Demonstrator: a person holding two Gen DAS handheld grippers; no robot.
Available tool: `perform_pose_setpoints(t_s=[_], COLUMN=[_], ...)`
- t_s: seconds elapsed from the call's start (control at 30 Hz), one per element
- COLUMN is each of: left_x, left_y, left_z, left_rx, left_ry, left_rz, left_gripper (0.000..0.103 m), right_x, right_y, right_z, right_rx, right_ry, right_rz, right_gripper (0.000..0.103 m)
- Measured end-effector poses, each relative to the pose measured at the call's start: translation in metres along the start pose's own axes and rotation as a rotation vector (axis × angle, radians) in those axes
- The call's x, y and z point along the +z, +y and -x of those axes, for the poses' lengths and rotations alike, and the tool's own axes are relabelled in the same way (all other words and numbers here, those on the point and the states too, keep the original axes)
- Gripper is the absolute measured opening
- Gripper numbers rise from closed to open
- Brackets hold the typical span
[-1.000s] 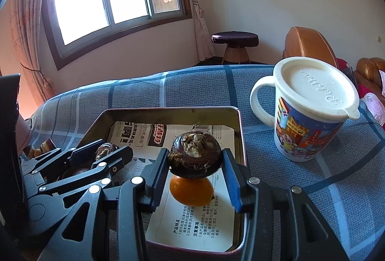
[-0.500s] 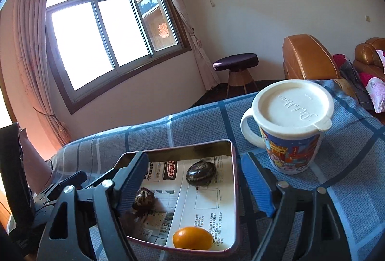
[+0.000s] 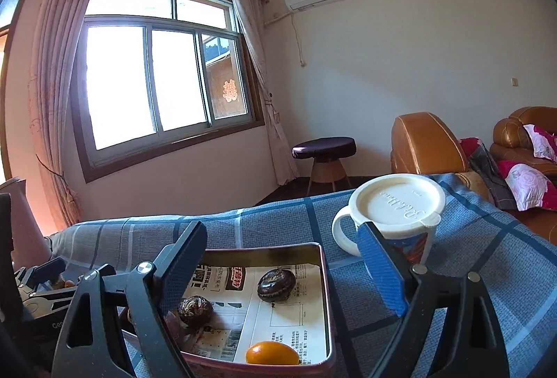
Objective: Organize fruits
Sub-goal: 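Move both open tools back from the tin toward the remaining fruits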
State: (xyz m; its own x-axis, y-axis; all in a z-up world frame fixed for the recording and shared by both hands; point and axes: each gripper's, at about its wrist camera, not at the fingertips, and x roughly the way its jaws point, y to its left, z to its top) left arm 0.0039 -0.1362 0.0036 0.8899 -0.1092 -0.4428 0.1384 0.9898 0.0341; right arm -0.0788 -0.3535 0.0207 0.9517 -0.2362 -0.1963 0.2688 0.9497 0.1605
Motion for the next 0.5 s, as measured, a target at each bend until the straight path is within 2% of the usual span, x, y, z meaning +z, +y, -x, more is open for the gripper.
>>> perform_pose_setpoints(t_s=[0.07,0.3,0.5], left_x=[-0.002,-0.003,-0.008], left_y=[0.006,0.023,0.008], left_z=[0.001,0.003,0.022], left_rx=[0.040,0.048,0.020], left_ry=[-0.011,0.008,-0.046], left_rz=[-0.014,0.019,-0.077], left_gripper=[0.103,0.103,0.103], right_x=[-0.001,-0.005,-0.008], right_y=[0.001,0.003,0.000], right_z=[0.003,0.005,0.019], right_rx=[-0.015,-0.088,-0.124], right_ry=[-0.020,0.017,0.015], right_rz=[0.005,0.006,-0.036], right_gripper=[0.089,0.089,0.089])
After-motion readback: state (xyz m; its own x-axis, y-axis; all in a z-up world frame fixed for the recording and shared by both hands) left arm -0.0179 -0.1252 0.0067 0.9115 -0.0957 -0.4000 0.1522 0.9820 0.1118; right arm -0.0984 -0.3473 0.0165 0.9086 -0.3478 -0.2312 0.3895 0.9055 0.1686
